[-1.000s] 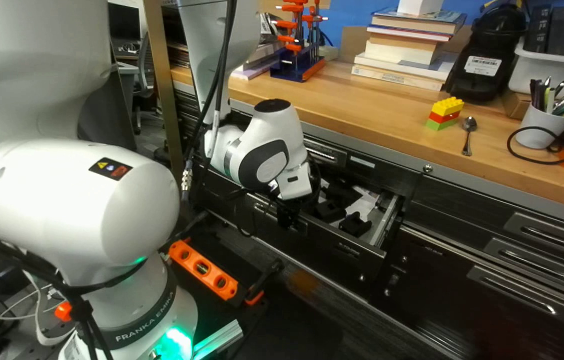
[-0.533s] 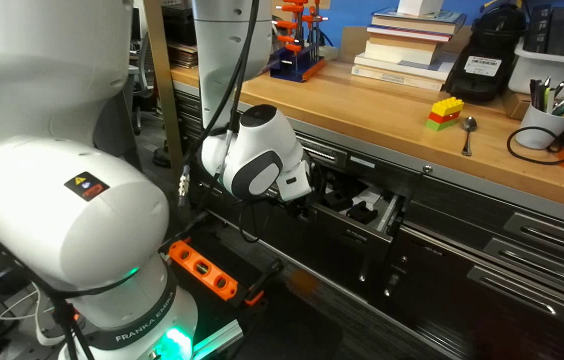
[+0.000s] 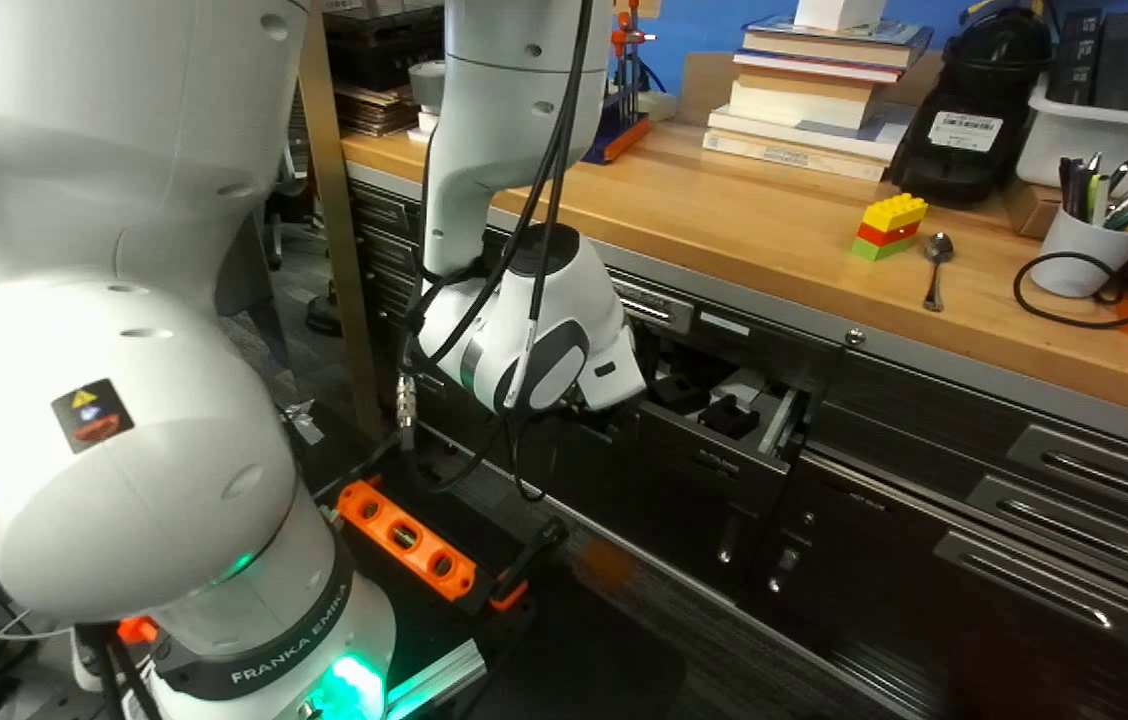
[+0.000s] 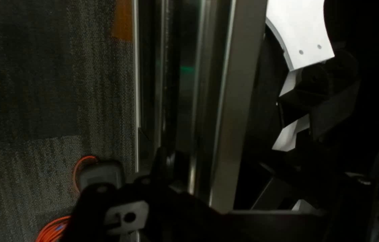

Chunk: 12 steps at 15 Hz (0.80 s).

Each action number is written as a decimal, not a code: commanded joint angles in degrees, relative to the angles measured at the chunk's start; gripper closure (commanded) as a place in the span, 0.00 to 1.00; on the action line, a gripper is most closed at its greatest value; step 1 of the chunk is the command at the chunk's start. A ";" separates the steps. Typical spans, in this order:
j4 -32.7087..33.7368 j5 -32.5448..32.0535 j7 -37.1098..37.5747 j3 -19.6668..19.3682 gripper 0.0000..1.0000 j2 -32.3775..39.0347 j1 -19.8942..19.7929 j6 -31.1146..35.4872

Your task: Put the black objects from the countertop in the drawer and close the drawer.

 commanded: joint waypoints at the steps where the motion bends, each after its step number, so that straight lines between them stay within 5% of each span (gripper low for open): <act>1: 0.22 0.68 -6.05 0.98 0.00 -8.50 -1.21 -11.07; 8: -1.18 8.37 -14.09 2.56 0.00 -25.92 -0.78 -40.99; 9: -0.28 8.10 -12.85 7.21 0.00 -26.31 -4.75 -45.95; 10: 0.03 16.15 -18.14 11.97 0.00 -27.25 -6.76 -50.85; 12: -0.20 25.64 -24.23 14.61 0.00 -31.12 -7.69 -60.90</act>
